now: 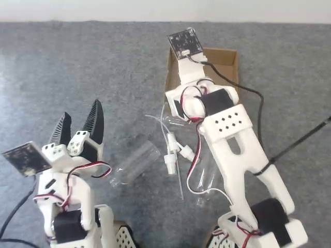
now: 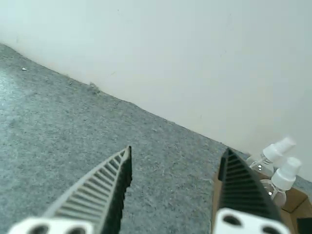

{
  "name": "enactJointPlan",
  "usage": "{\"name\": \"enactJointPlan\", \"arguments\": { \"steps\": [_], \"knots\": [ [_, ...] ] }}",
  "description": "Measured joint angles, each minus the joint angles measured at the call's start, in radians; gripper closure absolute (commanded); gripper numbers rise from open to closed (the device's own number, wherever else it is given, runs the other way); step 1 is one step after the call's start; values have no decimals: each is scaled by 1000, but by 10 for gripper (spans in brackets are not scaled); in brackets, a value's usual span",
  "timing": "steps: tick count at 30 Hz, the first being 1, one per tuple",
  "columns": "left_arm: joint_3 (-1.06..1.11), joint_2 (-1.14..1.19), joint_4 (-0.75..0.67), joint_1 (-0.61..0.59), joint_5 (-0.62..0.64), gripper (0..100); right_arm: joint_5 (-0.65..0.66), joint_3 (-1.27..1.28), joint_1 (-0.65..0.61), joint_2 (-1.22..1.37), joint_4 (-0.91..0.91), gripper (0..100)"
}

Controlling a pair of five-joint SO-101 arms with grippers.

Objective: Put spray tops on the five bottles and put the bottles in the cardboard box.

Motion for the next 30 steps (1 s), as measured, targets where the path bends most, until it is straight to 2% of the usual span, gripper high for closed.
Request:
{"name": "enactJointPlan", "arguments": {
  "steps": [3,10,18,26,30],
  "knots": [
    [0,0,0,-5,0,731,0,55,-2,-40,0,991],
    [0,0,0,-61,0,732,2,227,-95,-226,-17,989],
    [0,0,0,-66,6,732,2,456,-184,-364,-187,989],
    [0,0,-34,-132,49,732,2,480,-216,-365,-216,988],
    [0,0,-38,-132,55,732,2,477,-215,-365,-158,988]
  ]
}}
